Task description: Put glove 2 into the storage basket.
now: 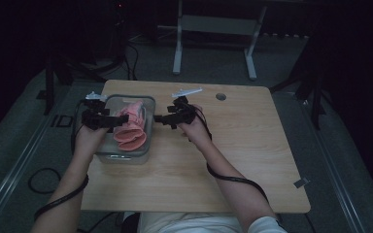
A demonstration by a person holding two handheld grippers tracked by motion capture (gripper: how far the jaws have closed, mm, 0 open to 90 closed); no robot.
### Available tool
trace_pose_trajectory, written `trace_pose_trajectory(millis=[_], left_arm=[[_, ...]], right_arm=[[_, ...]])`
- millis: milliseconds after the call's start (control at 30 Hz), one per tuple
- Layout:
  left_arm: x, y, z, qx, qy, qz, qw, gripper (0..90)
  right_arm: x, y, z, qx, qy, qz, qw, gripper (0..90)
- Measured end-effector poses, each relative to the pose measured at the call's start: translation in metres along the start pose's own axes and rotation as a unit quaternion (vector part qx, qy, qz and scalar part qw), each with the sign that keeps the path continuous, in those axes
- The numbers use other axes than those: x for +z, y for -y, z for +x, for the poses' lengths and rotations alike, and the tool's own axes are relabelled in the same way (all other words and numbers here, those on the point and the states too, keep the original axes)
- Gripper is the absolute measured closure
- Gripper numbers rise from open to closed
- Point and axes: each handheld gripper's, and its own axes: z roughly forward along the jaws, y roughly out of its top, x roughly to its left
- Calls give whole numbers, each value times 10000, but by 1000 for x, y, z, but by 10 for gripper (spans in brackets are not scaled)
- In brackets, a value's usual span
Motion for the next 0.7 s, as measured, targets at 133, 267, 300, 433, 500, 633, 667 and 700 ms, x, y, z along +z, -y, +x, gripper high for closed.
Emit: trace_pose_trajectory(millis=[133,267,300,433,500,633,667,700], left_arm=[[-1,-1,-20,208,191,-81,9996,135],[1,-2,-42,436,442,-142,9980,136],[1,-2,-49,507,505,-158,9973,136],[3,-2,-69,722,746,-201,9944,136],[4,-1,-81,877,824,-195,9925,136],[8,2,-105,1144,1004,-175,9882,135],[10,4,-110,1173,1076,-166,9871,136],[11,5,-115,1215,1158,-147,9857,135]], right_arm=[[-8,4,-1,-19,-3,12,10000,171],[-16,10,-3,-33,6,-5,10000,171],[-18,11,-3,-41,17,-4,10000,171],[-26,16,-6,-118,53,28,9999,169],[-30,19,-7,-129,39,80,9999,161],[-40,25,-10,-194,79,87,9997,154],[-42,27,-11,-191,83,74,9998,153],[-44,28,-11,-212,91,65,9997,153]])
